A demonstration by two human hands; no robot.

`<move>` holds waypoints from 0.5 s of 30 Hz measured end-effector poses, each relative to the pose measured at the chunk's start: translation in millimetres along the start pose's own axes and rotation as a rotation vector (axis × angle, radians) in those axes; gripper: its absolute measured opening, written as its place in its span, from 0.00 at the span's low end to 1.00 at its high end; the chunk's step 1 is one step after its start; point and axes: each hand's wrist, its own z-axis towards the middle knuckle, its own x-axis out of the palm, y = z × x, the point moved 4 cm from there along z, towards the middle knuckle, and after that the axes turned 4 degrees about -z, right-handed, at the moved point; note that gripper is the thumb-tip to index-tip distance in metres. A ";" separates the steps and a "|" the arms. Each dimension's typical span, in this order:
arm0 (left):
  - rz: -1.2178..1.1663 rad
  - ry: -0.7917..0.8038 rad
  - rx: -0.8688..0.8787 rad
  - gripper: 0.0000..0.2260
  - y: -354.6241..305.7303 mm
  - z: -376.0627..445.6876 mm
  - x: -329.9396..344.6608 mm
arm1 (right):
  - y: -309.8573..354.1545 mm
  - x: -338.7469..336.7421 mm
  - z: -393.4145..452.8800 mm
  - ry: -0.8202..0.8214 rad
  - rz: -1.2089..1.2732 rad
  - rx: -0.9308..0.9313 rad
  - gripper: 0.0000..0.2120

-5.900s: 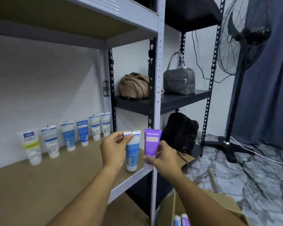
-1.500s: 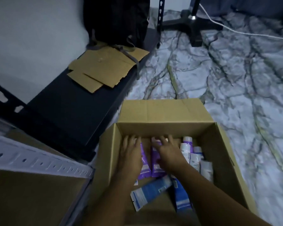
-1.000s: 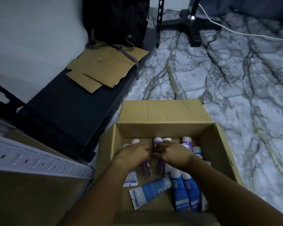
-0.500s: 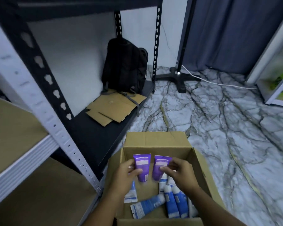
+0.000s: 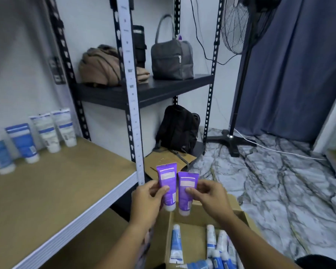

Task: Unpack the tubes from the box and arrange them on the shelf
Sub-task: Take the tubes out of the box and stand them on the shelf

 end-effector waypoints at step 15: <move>-0.010 -0.429 0.150 0.09 -89.4 -30.7 -192.3 | 170.8 155.1 9.5 0.200 0.150 -0.264 0.11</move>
